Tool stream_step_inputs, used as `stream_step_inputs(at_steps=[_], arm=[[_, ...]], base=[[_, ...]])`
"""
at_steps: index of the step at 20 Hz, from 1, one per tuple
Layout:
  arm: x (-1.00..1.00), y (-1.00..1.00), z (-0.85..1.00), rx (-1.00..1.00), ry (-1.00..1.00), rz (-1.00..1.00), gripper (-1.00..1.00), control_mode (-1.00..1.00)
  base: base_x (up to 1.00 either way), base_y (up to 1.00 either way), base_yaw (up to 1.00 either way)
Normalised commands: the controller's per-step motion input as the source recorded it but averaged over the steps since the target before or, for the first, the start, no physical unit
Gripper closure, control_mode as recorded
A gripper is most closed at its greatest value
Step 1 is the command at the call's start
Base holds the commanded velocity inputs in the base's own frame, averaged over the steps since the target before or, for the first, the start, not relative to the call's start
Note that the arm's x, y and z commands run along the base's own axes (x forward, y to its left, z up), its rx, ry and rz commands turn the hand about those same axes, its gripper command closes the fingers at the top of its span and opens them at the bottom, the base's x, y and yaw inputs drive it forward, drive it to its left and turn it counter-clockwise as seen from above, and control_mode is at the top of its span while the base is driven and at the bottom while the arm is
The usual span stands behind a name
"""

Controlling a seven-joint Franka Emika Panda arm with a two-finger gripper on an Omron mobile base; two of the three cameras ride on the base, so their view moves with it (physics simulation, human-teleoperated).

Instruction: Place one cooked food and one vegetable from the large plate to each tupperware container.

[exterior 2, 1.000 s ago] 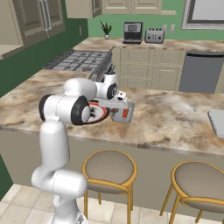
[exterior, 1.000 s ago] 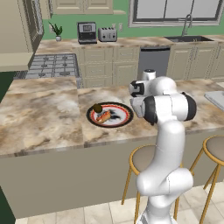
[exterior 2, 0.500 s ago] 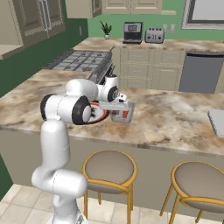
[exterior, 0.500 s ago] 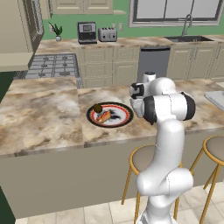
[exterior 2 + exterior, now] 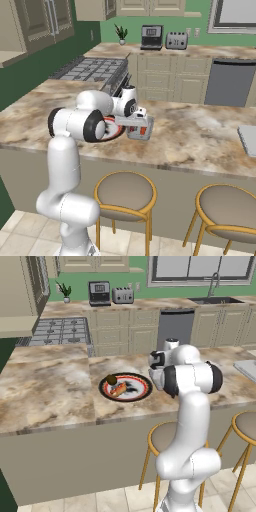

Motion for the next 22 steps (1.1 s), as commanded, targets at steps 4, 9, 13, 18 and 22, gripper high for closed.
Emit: stream_step_inputs(at_steps=[4, 9, 13, 18, 22], arm=[[0.25, 0.0, 0.0, 0.0, 0.0, 0.0, 1.0, -1.0], [0.25, 0.0, 0.0, 0.0, 0.0, 0.0, 1.0, -1.0], [0.21, 0.0, 0.0, 0.0, 0.0, 0.0, 1.0, -1.0], [0.05, 0.0, 0.0, 0.0, 0.0, 0.0, 1.0, -1.0], [0.0, 0.0, -0.02, 0.0, 0.0, 0.0, 1.0, -1.0]], base=[[0.0, 0.0, 0.0], [0.0, 0.0, 0.0], [0.0, 0.0, 0.0], [0.0, 0.0, 0.0], [0.0, 0.0, 0.0]])
